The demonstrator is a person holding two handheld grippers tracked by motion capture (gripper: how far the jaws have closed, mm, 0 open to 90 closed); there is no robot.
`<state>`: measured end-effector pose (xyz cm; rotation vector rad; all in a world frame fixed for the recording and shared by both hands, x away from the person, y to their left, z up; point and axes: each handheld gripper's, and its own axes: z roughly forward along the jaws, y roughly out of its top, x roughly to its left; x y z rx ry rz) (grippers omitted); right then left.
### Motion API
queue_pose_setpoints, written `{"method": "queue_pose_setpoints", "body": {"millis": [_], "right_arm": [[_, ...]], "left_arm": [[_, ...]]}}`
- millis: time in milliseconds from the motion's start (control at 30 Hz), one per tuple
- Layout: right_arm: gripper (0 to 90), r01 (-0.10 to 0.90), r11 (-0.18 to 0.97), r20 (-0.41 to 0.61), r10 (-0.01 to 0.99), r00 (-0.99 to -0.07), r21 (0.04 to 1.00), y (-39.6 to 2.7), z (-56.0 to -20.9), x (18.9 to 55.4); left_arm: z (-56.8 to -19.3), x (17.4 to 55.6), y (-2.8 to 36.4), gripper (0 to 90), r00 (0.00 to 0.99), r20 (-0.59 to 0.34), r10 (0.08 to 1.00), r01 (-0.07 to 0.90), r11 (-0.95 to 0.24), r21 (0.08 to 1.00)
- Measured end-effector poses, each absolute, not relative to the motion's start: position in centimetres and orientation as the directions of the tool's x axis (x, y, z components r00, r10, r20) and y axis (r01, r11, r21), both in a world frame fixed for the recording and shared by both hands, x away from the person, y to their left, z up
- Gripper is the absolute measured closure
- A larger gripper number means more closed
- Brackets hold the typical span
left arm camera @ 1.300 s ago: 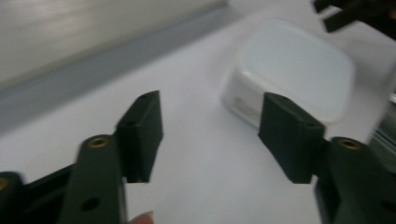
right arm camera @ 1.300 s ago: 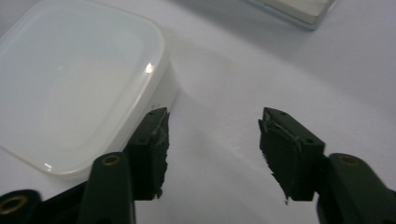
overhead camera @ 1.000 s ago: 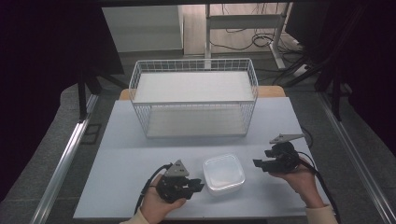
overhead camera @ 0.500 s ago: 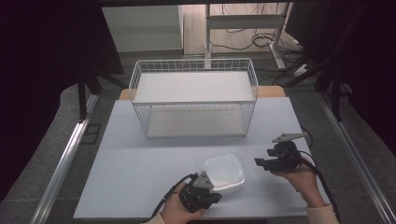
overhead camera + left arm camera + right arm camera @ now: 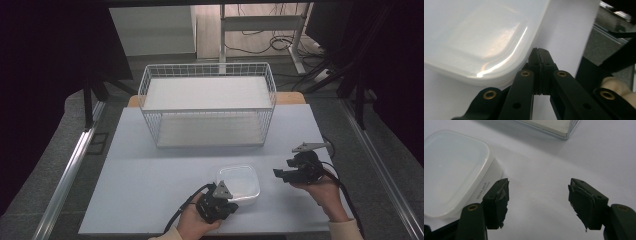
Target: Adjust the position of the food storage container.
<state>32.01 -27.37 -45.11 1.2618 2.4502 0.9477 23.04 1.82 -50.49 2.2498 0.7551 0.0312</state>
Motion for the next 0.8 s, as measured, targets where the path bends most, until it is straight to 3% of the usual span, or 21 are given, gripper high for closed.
{"method": "queue_pose_setpoints", "body": {"millis": [800], "right_arm": [[32.1,0.643,0.402,0.095,0.798,-0.596,0.652,-28.0,-44.8,32.0]], "left_arm": [[-49.8,29.0,5.4,90.0,0.733,-0.188,0.654,0.584,-0.463,0.666]]}}
